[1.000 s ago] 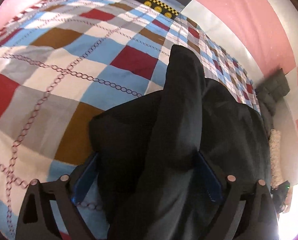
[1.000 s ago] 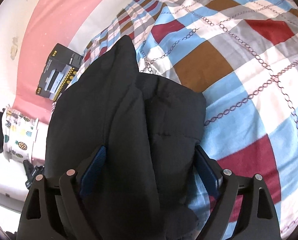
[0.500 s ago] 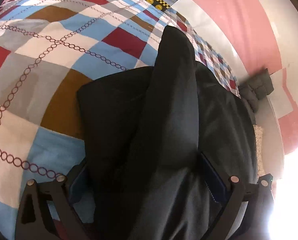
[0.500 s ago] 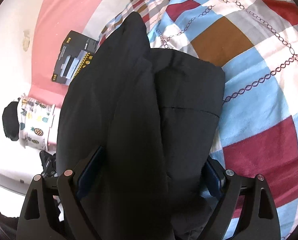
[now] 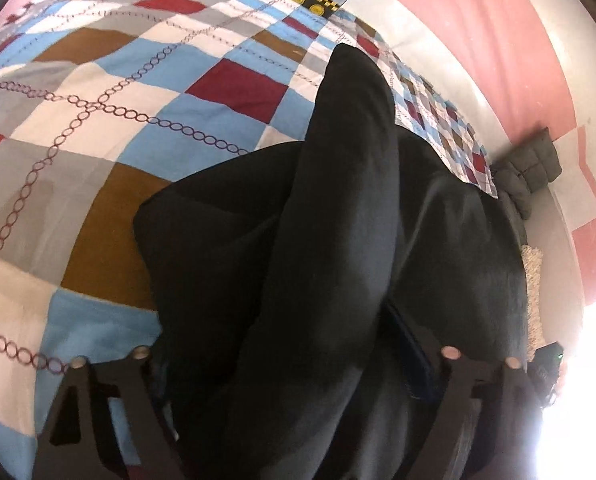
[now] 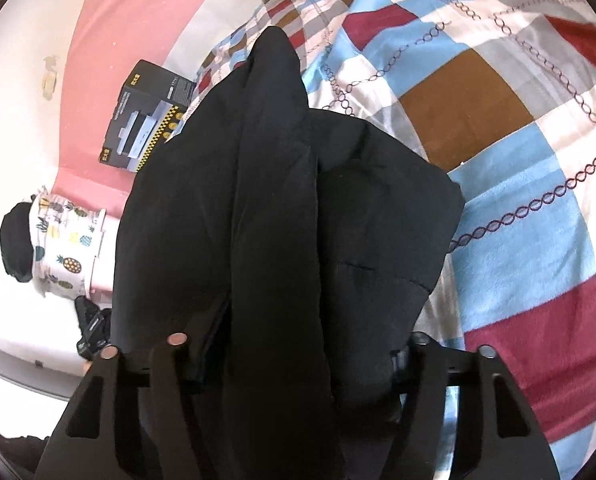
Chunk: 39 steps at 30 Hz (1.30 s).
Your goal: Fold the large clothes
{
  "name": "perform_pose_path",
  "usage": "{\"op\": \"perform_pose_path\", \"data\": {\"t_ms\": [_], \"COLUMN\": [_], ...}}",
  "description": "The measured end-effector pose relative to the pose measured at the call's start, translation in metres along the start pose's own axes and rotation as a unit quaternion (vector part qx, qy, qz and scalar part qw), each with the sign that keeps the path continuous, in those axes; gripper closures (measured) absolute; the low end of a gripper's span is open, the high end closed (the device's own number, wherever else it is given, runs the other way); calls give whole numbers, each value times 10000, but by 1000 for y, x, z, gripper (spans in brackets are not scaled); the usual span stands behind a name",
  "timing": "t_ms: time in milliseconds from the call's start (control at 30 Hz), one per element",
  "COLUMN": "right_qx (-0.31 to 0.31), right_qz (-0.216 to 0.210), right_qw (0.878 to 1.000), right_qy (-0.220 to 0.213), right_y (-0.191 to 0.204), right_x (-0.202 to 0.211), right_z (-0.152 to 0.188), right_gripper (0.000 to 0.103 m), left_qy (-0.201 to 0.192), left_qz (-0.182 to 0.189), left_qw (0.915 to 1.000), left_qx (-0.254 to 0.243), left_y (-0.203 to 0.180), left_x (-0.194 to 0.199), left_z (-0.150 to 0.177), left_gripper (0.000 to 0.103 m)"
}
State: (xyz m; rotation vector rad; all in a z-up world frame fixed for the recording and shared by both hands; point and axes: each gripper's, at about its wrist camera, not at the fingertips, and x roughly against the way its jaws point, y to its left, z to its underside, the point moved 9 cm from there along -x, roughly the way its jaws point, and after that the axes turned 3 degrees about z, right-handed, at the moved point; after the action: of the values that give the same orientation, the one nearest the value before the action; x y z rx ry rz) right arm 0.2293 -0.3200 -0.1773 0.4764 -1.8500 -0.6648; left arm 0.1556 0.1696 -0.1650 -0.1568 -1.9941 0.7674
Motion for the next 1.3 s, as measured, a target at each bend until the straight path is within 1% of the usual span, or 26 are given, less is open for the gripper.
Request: {"op": "perform_pose_path", "data": {"t_ms": [100, 167, 200, 267, 367, 433, 633, 833, 1100, 1300], "right_qx": [44, 97, 148, 236, 291, 369, 632, 682, 843, 999], "right_qz": [248, 388, 457, 589, 613, 582, 475, 357, 244, 119], "right_qw": [9997, 9992, 9988, 9980, 9975, 9971, 9952, 9945, 9927, 9907], "right_qy": [64, 71, 45, -23, -179, -319, -568, -704, -829, -917], "right_y": [1, 5, 9, 17, 26, 35, 66, 86, 108, 132], "right_x": [-7, -8, -4, 3, 17, 31, 58, 70, 80, 84], "right_z": [-5, -8, -8, -9, -9, -10, -15, -19, -24, -34], "right_gripper": [46, 52, 56, 60, 64, 66, 67, 67, 67, 67], "left_qy": [-34, -64, -104, -211, -361, -462, -756, -942, -1110, -1281], "left_qz": [-251, -443, -533, -682, -778, -759, -523, -319, -239, -181], "left_qw": [9996, 9985, 9977, 9959, 9944, 9940, 9928, 9921, 9906, 9890], "left_qx": [-144, -320, -403, -549, -618, -641, -763, -767, -763, -723], "left_y": [-5, -14, -20, -28, -33, -39, -61, -73, -77, -76], "left_x": [-2, 1, 3, 12, 29, 41, 70, 92, 110, 126], "left_z": [-3, -4, -5, -5, -6, -8, -25, -34, -41, -55], "left_gripper": [28, 41, 45, 58, 65, 67, 69, 70, 70, 70]}}
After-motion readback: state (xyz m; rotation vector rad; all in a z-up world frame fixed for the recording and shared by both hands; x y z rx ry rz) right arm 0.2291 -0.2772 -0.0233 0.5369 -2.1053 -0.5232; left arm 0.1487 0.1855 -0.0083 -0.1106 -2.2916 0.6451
